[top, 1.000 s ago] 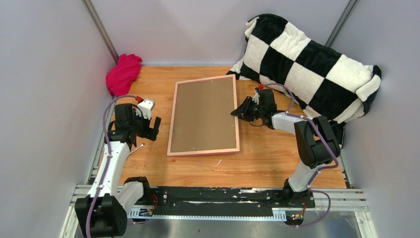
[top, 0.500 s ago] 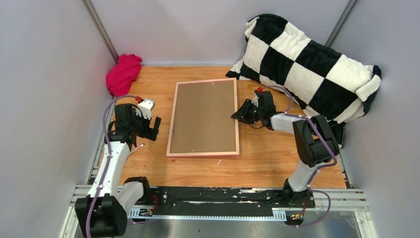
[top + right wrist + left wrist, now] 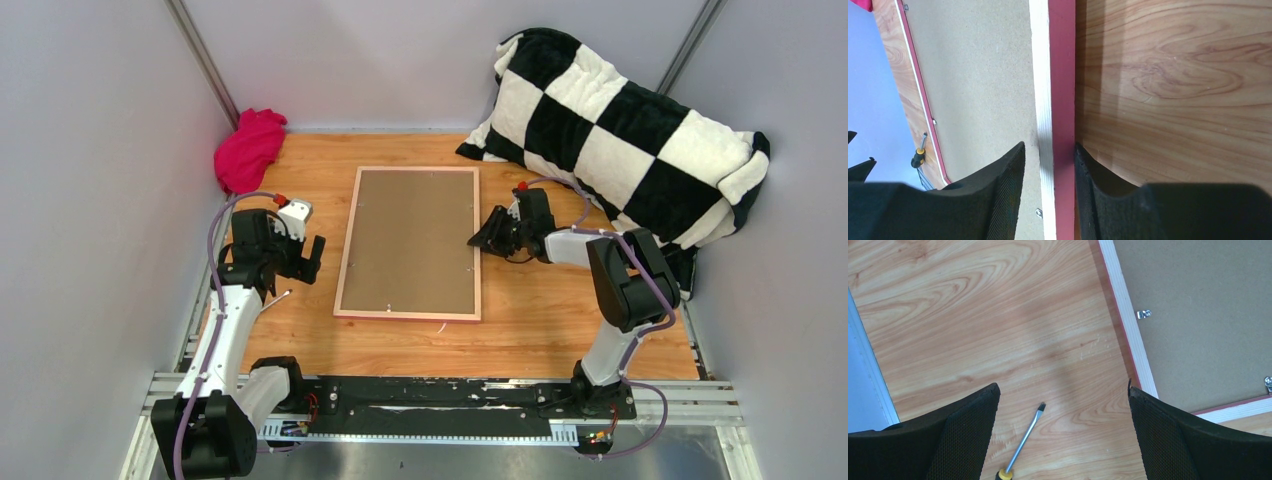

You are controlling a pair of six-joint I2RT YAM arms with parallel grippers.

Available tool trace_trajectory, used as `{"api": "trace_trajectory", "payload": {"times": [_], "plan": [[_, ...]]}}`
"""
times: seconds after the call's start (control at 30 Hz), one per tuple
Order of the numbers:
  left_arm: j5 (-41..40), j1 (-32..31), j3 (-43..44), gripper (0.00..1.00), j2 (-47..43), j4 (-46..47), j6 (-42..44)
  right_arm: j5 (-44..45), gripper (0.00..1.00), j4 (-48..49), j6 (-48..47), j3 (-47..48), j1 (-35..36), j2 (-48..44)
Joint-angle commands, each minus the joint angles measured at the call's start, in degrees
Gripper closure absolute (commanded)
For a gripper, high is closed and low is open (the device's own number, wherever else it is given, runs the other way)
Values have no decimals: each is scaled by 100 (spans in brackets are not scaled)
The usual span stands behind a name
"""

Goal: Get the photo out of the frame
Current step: Turn over the photo frame at the center of the board.

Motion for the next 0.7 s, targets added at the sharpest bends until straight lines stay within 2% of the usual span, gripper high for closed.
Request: {"api": "trace_trajectory", "payload": {"times": [0.0,0.1,0.37,0.57,0.67], "plan": [[53,-2,-83,0,-43,87,17,-56,57,134,-77,4,106,21],[68,-1,-86,0,-40,91,27,-36,55,109,-111,20,108,-1],[63,-1,-87,0,-23,100,14,355,33,-378,-334,198,101,-249],[80,-5,-87,0,-10,103,22,1353,21,-2066,-1397,1160,118,-698],[91,0,-96,0,7,114,25,1512,17,-2375,-1944,1443,115,-1118]]}}
